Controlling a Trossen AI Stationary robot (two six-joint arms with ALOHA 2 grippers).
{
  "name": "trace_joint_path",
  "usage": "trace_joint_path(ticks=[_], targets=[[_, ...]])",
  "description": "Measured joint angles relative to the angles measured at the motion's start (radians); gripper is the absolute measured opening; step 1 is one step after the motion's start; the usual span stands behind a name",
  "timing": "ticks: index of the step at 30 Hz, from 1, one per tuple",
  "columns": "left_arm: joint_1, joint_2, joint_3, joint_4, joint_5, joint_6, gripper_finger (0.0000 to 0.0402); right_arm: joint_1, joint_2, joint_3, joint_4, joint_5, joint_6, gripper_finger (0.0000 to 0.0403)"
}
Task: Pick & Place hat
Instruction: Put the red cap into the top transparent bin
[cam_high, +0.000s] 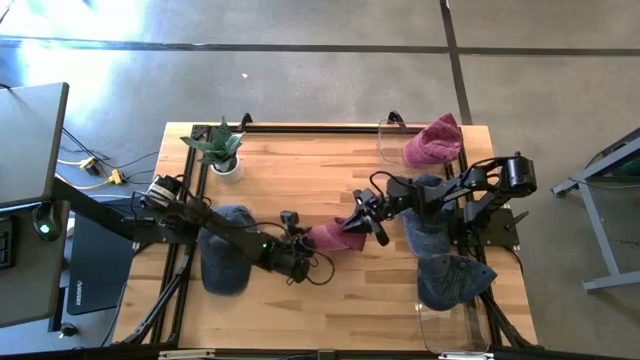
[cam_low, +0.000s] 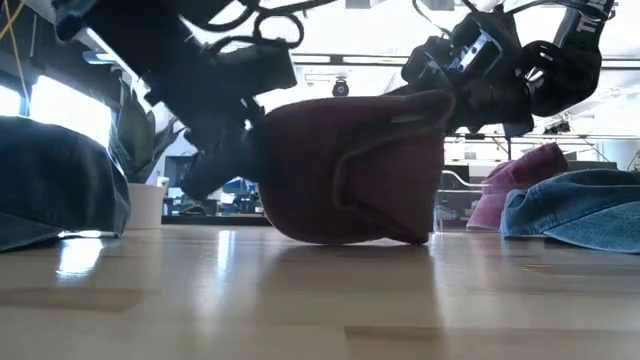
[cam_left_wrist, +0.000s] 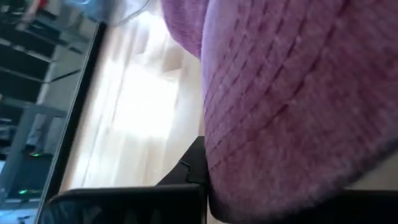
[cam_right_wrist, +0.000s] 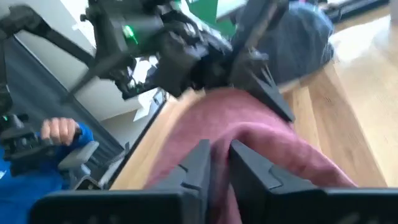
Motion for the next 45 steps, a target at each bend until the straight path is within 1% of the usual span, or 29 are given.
trace_joint_path(ticks=[2, 4, 6, 8, 10, 12, 13, 15, 17, 18, 19, 20, 21, 24, 26, 28, 30, 33, 36, 38, 39, 41, 43, 45], targets=[[-0.01, -0.014, 0.033, -0.057, 0.05, -0.008, 0.0018, -0.001, 0.0, 0.0, -0.027, -0.001, 0.002, 0.0079], [-0.026, -0.024, 0.084, -0.135, 0.088, -0.018, 0.0024, -0.014, -0.014, 0.0, -0.049, -0.031, 0.022, 0.0105], [-0.04, -0.032, 0.145, -0.245, 0.147, -0.028, 0.0019, -0.036, -0.046, 0.0, -0.07, -0.105, 0.05, 0.0129], [-0.045, -0.058, 0.211, -0.393, 0.215, -0.034, 0.001, -0.058, -0.103, 0.0, -0.121, -0.184, 0.089, 0.0146], [-0.042, -0.076, 0.285, -0.495, 0.312, -0.028, 0.0005, -0.07, -0.172, 0.0, -0.193, -0.219, 0.106, 0.0155], [-0.029, -0.091, 0.344, -0.595, 0.441, -0.012, 0.0006, -0.07, -0.252, 0.0, -0.292, -0.216, 0.077, 0.0157], [-0.012, -0.094, 0.37, -0.633, 0.528, 0.008, 0.0007, -0.065, -0.29, 0.0, -0.339, -0.205, 0.053, 0.0156], [0.038, -0.095, 0.403, -0.647, 0.738, 0.062, 0.0007, -0.052, -0.365, 0.0, -0.441, -0.169, 0.011, 0.0153], [0.108, -0.094, 0.405, -0.658, 0.931, 0.118, 0.0007, -0.034, -0.429, 0.0, -0.528, -0.118, -0.025, 0.0148], [0.143, -0.092, 0.402, -0.659, 1.002, 0.146, 0.0007, -0.026, -0.461, 0.0, -0.567, -0.095, -0.041, 0.0145], [0.177, -0.083, 0.401, -0.652, 1.042, 0.173, 0.0007, -0.018, -0.488, 0.0, -0.605, -0.074, -0.052, 0.0143], [0.214, -0.067, 0.4, -0.636, 1.058, 0.197, 0.0007, -0.009, -0.513, 0.0, -0.63, -0.056, -0.062, 0.014], [0.247, -0.048, 0.398, -0.62, 1.051, 0.219, 0.0007, -0.001, -0.539, 0.0, -0.654, -0.033, -0.068, 0.0139], [0.336, 0.005, 0.392, -0.592, 0.983, 0.242, 0.0007, 0.013, -0.6, 0.0, -0.71, 0.0, -0.072, 0.0135], [0.387, 0.024, 0.396, -0.555, 0.973, 0.25, 0.0009, 0.019, -0.633, 0.0, -0.733, 0.015, -0.088, 0.0134], [0.431, 0.041, 0.396, -0.548, 1.01, 0.268, 0.002, 0.022, -0.654, 0.0, -0.739, 0.019, -0.11, 0.0134], [0.469, 0.051, 0.395, -0.548, 1.065, 0.287, 0.0043, 0.023, -0.662, 0.0, -0.752, 0.022, -0.116, 0.0133], [0.511, 0.052, 0.395, -0.547, 1.116, 0.314, 0.01, 0.023, -0.66, 0.0, -0.766, 0.029, -0.117, 0.0133], [0.538, 0.052, 0.404, -0.562, 1.122, 0.343, 0.0163, 0.024, -0.652, 0.0, -0.797, 0.072, -0.117, 0.0133], [0.55, 0.052, 0.435, -0.603, 1.092, 0.349, 0.02, 0.024, -0.652, 0.0, -0.817, 0.102, -0.123, 0.0133], [0.555, 0.052, 0.455, -0.632, 1.058, 0.349, 0.0216, 0.024, -0.652, 0.0, -0.823, 0.118, -0.126, 0.0133], [0.555, 0.052, 0.487, -0.671, 0.957, 0.342, 0.0241, 0.024, -0.653, 0.0, -0.839, 0.142, -0.136, 0.0133], [0.551, 0.052, 0.509, -0.679, 0.857, 0.34, 0.0257, 0.024, -0.652, 0.0, -0.841, 0.151, -0.142, 0.0133], [0.532, 0.048, 0.514, -0.652, 0.788, 0.335, 0.0264, 0.024, -0.653, 0.0, -0.855, 0.157, -0.142, 0.0133]])
